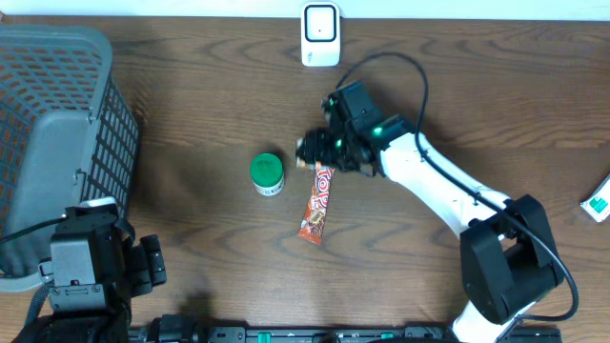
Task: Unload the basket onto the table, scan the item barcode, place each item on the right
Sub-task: 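Hold the Enjoy box over the white scanner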
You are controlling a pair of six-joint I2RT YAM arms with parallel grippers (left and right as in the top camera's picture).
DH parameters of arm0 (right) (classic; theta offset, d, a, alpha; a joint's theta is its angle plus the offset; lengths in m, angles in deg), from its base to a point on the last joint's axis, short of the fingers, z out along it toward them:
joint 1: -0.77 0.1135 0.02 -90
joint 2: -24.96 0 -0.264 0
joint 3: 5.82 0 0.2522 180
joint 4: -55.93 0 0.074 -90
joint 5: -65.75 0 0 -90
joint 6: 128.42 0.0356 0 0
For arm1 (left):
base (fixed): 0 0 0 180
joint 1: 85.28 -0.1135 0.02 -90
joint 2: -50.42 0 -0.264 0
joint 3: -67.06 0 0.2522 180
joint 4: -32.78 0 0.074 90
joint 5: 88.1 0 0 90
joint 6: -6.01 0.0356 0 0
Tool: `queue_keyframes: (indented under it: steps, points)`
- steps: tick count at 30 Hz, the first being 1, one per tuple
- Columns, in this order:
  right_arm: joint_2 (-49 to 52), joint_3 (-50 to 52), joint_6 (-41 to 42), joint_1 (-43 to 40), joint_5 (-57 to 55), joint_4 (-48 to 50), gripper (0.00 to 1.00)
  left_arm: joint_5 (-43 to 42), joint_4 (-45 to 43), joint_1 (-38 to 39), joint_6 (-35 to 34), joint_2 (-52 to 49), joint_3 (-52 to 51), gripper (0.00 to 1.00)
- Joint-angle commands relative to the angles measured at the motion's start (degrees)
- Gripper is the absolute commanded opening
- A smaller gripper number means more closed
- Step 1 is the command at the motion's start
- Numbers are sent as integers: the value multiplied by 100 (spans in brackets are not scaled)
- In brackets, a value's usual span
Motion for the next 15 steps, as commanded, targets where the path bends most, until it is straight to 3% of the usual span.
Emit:
queue_keyframes:
  steps: [1, 7, 15]
  points:
    - [37, -125, -94, -136, -984, 466, 54, 35, 22, 22, -7, 24, 13, 98]
    - [203, -125, -407, -142, -2529, 1598, 50, 35, 22, 22, -7, 24, 13, 98]
    - [1202, -170, -505, -358, -2931, 3936, 46, 35, 22, 22, -7, 24, 13, 98]
